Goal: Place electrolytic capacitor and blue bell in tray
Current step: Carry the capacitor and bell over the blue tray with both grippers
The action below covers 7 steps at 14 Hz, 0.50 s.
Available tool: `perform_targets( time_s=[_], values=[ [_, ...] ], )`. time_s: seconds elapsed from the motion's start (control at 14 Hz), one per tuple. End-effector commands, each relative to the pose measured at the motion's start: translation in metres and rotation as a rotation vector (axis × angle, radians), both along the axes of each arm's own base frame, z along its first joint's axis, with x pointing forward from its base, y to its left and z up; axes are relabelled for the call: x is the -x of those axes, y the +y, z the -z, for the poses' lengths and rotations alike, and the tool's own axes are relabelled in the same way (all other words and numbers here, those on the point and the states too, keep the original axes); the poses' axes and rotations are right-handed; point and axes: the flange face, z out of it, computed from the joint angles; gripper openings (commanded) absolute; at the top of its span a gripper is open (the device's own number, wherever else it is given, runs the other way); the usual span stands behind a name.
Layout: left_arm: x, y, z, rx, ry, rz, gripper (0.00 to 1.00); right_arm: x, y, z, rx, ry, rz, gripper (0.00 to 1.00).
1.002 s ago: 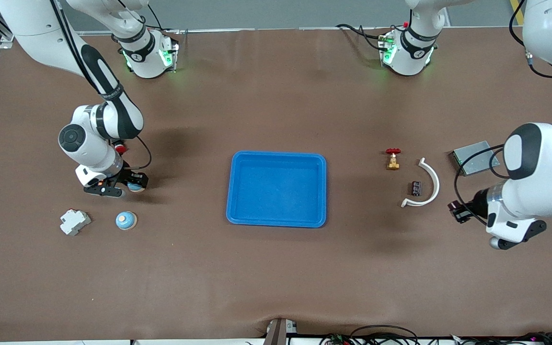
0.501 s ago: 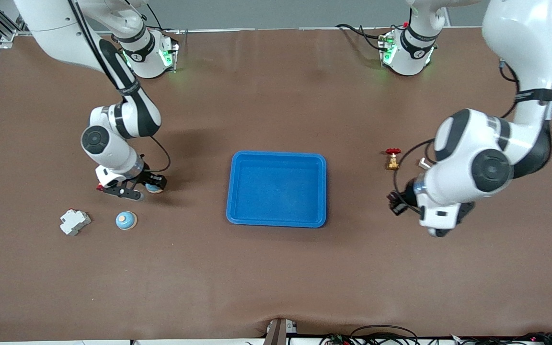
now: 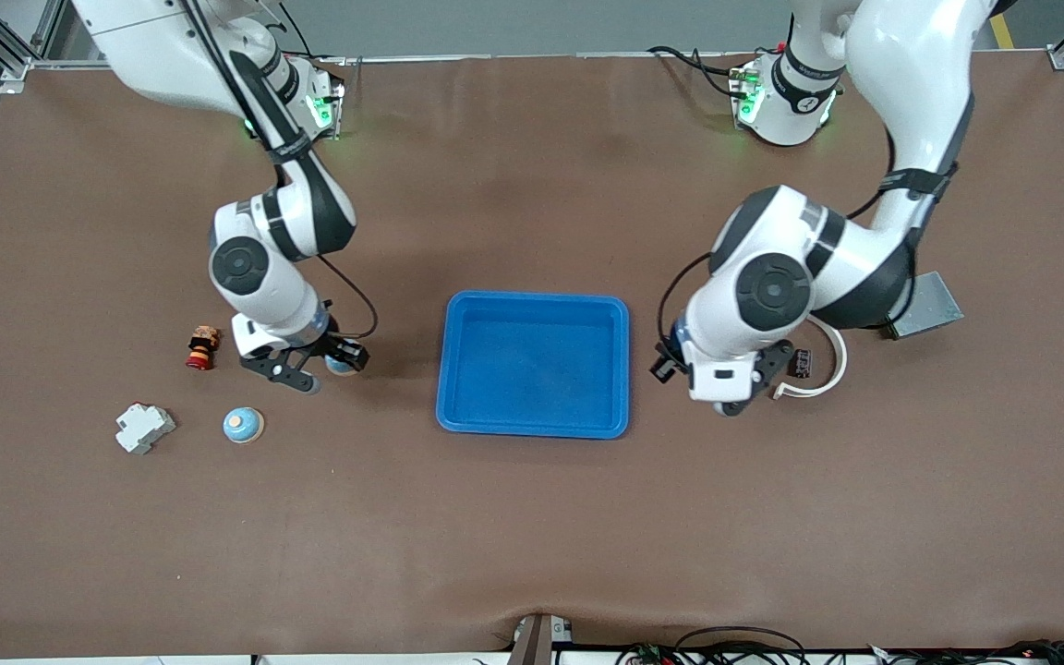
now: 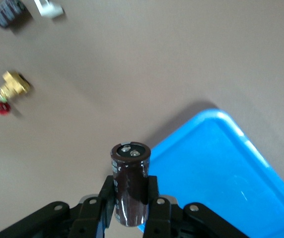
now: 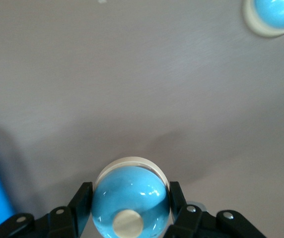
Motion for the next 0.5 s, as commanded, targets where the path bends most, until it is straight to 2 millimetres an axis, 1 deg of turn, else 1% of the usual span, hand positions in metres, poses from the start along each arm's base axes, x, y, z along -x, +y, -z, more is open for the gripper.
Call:
perform_targets(
  time_s=[0.0,0.07,0.14,0.21,0.36,0.43],
  values=[
    [0.016,-0.032,0.014,-0.01,0.004,-0.024,0.0,-0.005,0.031,-0.009,-0.006,-0.006,0.066,0.0],
    [0.023,-0.044,0.018,-0.014,0.009,-0.023,0.0,-0.007,0.04,-0.012,-0.012,-0.009,0.082,0.0],
    [0.03,-0.055,0.028,-0.019,0.018,-0.032,0.0,-0.007,0.052,-0.013,-0.017,-0.013,0.101,0.0],
    [0.035,-0.063,0.031,-0.023,0.02,-0.041,0.0,-0.006,0.064,-0.011,-0.021,-0.013,0.129,0.0],
    [0.049,-0.08,0.049,-0.055,0.028,-0.018,0.0,0.0,0.094,-0.005,-0.027,-0.012,0.191,0.0],
    [0.054,-0.086,0.061,-0.068,0.039,-0.013,0.0,0.006,0.109,-0.004,-0.029,-0.012,0.21,0.0]
  ],
)
